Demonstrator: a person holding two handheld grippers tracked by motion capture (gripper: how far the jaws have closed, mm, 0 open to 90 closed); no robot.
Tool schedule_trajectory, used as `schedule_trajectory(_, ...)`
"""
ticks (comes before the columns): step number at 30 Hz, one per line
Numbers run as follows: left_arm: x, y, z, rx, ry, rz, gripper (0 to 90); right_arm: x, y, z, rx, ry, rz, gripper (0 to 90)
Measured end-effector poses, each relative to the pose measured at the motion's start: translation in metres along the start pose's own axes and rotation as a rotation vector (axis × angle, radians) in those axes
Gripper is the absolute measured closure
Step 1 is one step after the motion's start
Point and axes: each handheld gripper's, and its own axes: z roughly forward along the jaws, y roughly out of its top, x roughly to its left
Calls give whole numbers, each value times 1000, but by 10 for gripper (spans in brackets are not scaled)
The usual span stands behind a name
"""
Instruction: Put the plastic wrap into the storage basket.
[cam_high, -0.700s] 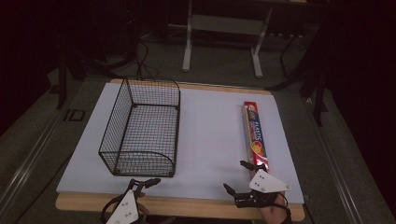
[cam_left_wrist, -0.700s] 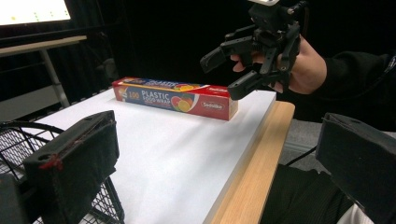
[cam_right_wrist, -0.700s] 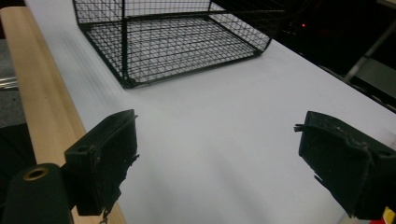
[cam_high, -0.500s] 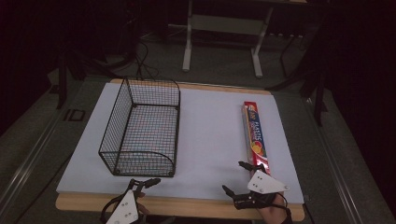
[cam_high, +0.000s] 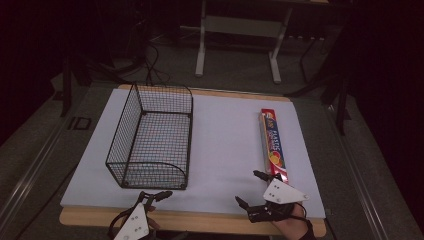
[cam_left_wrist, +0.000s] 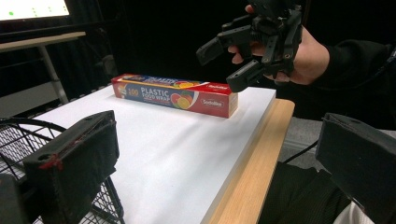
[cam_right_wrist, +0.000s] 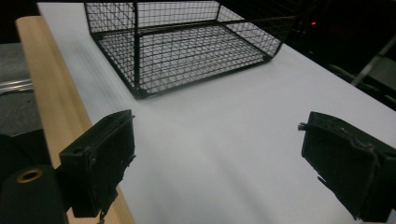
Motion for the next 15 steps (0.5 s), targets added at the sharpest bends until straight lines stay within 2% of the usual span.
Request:
schedule_trajectory(2,0,0,0,0,0,1,0,0,3,1,3,-9,-12,95)
schedule_trajectory(3,-1,0,0,-2,-2,-2,0,-1,4,1,11,3,-11,95)
schedule_trajectory(9,0,0,0,-2,-1,-3,0,-6,16,1,31,-22,-27,98)
schedule_trajectory(15,0,0,1,0,1,-4,0,-16,26,3,25,-54,-32,152)
